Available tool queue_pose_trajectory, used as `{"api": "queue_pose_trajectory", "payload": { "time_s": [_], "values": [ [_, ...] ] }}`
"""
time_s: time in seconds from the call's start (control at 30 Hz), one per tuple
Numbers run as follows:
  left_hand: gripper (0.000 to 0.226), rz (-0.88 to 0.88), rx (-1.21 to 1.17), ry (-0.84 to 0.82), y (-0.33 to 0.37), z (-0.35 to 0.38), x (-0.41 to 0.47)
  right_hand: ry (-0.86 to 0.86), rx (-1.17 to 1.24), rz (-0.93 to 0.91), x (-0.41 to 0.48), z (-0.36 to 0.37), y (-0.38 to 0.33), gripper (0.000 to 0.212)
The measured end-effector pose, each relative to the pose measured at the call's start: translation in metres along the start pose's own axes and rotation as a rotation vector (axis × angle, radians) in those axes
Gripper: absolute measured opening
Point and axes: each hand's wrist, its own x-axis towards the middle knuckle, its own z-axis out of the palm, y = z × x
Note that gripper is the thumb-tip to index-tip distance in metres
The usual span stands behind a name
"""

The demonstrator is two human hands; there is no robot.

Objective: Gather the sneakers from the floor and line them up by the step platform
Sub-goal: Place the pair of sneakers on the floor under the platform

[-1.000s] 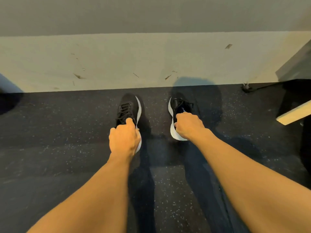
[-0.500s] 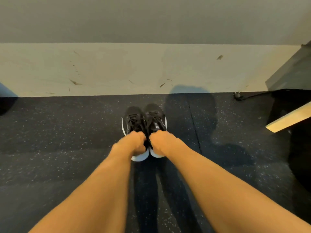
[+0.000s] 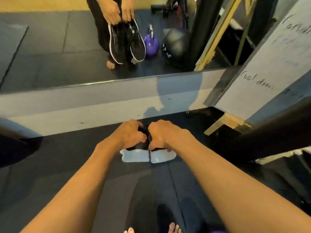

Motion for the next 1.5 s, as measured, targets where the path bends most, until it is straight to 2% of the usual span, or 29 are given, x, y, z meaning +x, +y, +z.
{"api": "queue_pose_trajectory", "payload": {
  "time_s": [0.23,0.33,0.5,0.63,0.77,0.93,1.0,1.1,1.3,1.5],
  "values": [
    [0.013,0.283,0.307,0.108,0.223,-0.167,-0.151,0.169,0.006,0.096,-0.219,-0.208,-0.053,0.027],
    [0.011,0.411,0.369,0.165,0.294,-0.215,-0.196,0.281,0.127,0.166,-0.295,-0.268,-0.06,0.032],
    [0.01,0.663,0.382,0.175,0.381,-0.264,-0.256,0.51,0.214,0.288,-0.399,-0.327,-0.071,0.028],
    [0.005,0.904,0.372,0.201,0.435,-0.271,-0.301,0.692,0.242,0.433,-0.479,-0.338,-0.078,0.028],
    [0.018,1.144,0.374,0.084,0.489,-0.244,-0.356,0.841,0.291,0.621,-0.57,-0.313,-0.083,0.029],
    [0.014,1.376,0.36,-0.21,0.548,-0.159,-0.441,0.877,0.438,0.903,-0.706,-0.239,-0.097,0.036],
    [0.007,1.449,0.381,-0.325,0.566,-0.12,-0.483,0.898,0.506,1.001,-0.758,-0.203,-0.109,0.035],
    [0.01,1.545,0.409,-0.47,0.585,-0.06,-0.548,0.932,0.611,1.135,-0.829,-0.145,-0.128,0.034],
    [0.007,1.762,0.485,-0.68,0.583,0.065,-0.693,1.014,0.701,1.427,-0.951,-0.011,-0.18,0.037],
    [0.007,1.852,0.483,-0.862,0.56,0.182,-0.83,1.013,0.764,1.636,-1.053,0.113,-0.23,0.036]
  ]
}}
